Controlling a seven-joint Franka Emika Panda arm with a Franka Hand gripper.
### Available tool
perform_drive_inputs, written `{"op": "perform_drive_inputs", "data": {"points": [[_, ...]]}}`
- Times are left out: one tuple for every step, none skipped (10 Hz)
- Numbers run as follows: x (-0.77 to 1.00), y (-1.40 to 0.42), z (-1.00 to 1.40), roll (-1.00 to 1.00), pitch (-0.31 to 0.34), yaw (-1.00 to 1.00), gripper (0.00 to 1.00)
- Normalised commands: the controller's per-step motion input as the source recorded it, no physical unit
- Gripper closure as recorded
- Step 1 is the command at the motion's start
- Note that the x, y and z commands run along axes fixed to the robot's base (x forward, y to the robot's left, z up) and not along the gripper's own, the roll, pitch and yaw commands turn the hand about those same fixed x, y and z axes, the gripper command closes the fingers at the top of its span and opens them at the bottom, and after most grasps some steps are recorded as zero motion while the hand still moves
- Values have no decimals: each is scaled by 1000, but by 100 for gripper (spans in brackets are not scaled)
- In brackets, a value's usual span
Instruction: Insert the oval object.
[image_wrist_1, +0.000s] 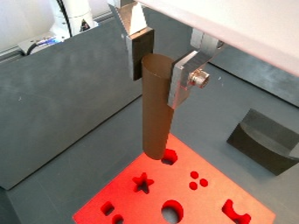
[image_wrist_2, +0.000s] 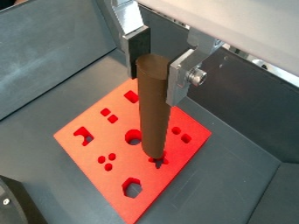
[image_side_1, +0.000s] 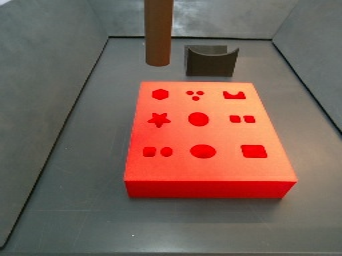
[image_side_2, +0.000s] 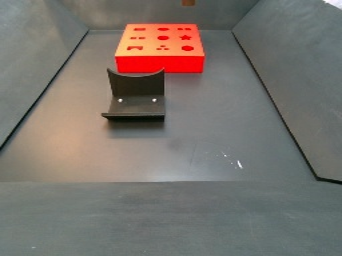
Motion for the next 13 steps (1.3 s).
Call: {"op": "perform_drive_inputs", "data": {"points": [[280,-231,-171,-36,-9,-46,100],[586,-420,-189,0,0,-71,100],[754,-520,-143,27,4,-89,100],[800,-566,-111,51,27,-43,100],[811,-591,-100,76,41,0,100],[806,-626,-80,113,59,0,100],[817,-626,-74,114,61,0,100],[834,-597,-151,31,46,0,100],[806,-403,-303,-4,0,-69,100],[800,-377,-363,0,0,-71,100],[811,-320,-483,0,-4,-91,100],[866,-254,-606,-7,-59,-186,100],[823,0,-526,74,0,-300,100]]}}
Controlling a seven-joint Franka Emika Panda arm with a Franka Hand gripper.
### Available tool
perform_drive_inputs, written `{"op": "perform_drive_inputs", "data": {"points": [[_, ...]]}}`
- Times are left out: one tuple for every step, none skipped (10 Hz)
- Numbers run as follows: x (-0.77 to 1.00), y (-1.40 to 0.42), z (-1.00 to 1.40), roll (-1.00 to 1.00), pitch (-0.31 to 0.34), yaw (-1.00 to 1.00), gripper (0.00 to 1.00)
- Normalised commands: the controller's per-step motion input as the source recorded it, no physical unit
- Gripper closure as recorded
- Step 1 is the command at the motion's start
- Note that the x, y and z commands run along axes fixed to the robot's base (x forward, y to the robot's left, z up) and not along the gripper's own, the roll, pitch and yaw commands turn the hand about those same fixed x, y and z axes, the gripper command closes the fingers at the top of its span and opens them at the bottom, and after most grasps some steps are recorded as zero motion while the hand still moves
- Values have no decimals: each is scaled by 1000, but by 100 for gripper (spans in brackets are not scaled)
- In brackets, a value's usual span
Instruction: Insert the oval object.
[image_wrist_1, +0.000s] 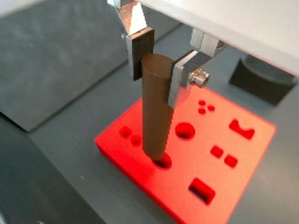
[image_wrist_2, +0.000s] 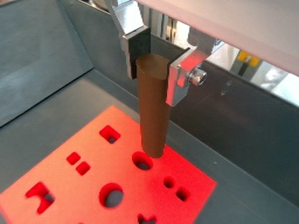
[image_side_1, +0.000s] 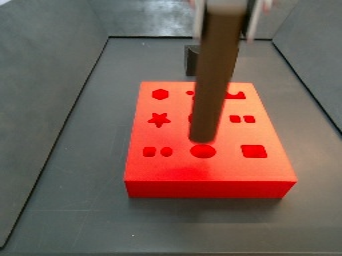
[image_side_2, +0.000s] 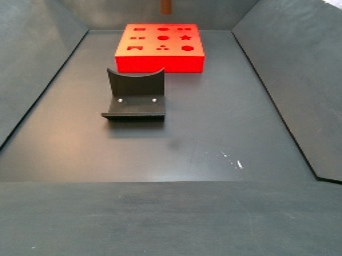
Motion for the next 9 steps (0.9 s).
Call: {"op": "perform_drive_inputs", "data": {"points": [[414,26,-414,183,19,-146,100],[86,63,-194,124,20,-23,100],[0,0,0,19,0,0,100],[120,0,-31,0,10,0,100],[226,17,-89,99,53,-131,100],[0,49,-54,79,19,-129,100],[-6,91,-43,21,0,-57,100],[0,54,-6,24,0,0,100],[-103,197,-103,103,0,-66,100]]}}
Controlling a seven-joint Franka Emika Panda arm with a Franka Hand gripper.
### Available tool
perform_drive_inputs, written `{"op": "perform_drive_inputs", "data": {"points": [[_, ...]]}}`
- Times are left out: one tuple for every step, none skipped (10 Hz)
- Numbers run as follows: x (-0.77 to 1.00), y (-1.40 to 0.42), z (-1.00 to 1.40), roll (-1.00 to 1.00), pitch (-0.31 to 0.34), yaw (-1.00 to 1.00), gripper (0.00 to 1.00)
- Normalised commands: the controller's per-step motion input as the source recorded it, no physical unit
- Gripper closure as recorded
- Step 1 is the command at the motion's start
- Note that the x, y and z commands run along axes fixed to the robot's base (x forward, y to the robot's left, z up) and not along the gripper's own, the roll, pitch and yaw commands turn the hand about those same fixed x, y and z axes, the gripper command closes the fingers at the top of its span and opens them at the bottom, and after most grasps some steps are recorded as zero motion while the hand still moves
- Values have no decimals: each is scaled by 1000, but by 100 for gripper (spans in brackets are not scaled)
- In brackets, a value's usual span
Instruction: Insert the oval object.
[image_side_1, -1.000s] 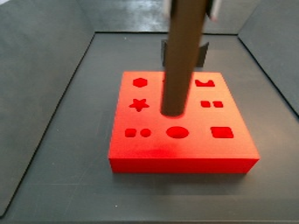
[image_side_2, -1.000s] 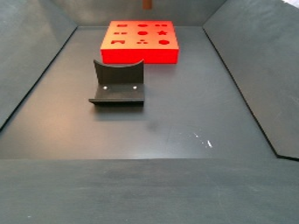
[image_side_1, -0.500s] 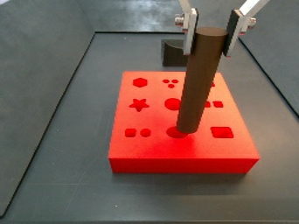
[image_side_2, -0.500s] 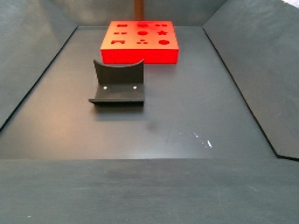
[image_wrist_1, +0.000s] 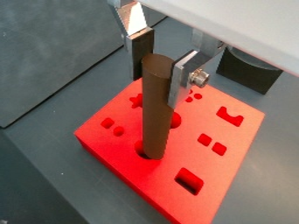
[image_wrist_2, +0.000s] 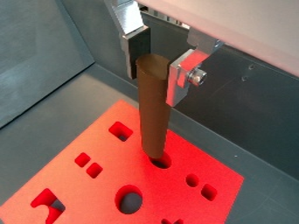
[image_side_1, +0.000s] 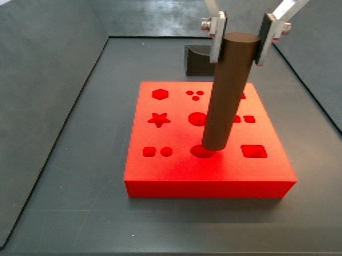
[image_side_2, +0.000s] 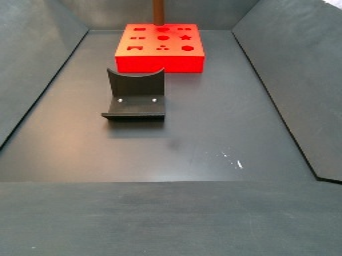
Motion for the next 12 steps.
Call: {"op": "perform_drive_inputs", "data": {"points": [[-63,77,-69,67,0,-43,100],[0,0,-23,0,0,0,100],[0,-63,-54,0,-4,6,100],[0,-180,-80,0,-9,60,100],[0,-74,-186,27,-14,126,100],[0,-6,-197,14,-16,191,100],[0,0,-69,0,0,86,100],[0,0,-77,0,0,0,100],[0,0,-117,0,0,0,100],[0,-60,-106,0,-7,20,100],[0,0,-129,0,-4,0,100],[-11,0,-143,0,-6,11,100]]}}
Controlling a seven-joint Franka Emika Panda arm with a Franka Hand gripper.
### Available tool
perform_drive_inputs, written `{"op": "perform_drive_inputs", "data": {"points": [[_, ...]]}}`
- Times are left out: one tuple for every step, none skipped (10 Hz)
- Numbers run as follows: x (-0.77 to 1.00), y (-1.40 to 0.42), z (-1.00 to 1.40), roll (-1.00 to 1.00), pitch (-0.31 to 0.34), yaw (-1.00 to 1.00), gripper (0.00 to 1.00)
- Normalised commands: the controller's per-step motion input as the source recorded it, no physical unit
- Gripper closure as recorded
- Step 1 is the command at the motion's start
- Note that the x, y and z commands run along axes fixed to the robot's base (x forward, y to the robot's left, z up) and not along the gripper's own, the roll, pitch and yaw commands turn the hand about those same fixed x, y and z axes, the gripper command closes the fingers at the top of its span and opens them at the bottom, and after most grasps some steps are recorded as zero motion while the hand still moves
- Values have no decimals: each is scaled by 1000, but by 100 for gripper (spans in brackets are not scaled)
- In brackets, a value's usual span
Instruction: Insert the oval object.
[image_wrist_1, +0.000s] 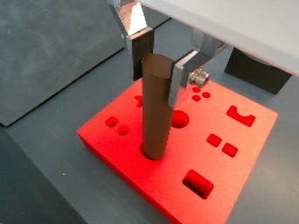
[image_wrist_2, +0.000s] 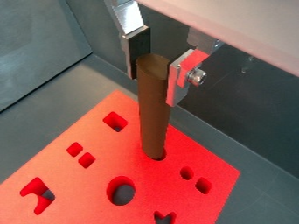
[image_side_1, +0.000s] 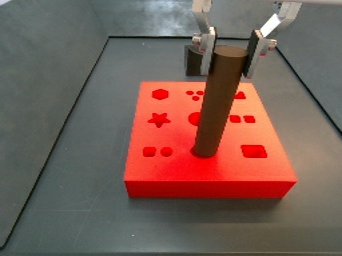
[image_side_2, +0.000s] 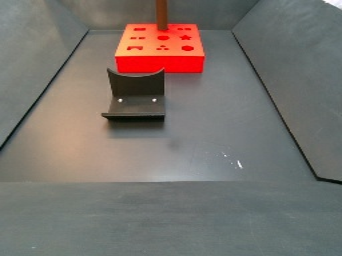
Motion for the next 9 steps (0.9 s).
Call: {"op": "perform_drive_inputs", "data": {"points": [[-14,-71,-97,0,-19,86,100],[0,-80,-103,4,-26,77,100],[-49,-149,-120,41,-37,129,100],[-166,-191,-106,91,-60,163,100],[0,0,-80,0,-4,57,100],[0,0,-66,0,0,26,100],[0,0,-137,0,0,9,100],[174,0,-251,23,0,0,100],[369,0,-429,0,-10,0,100]]}}
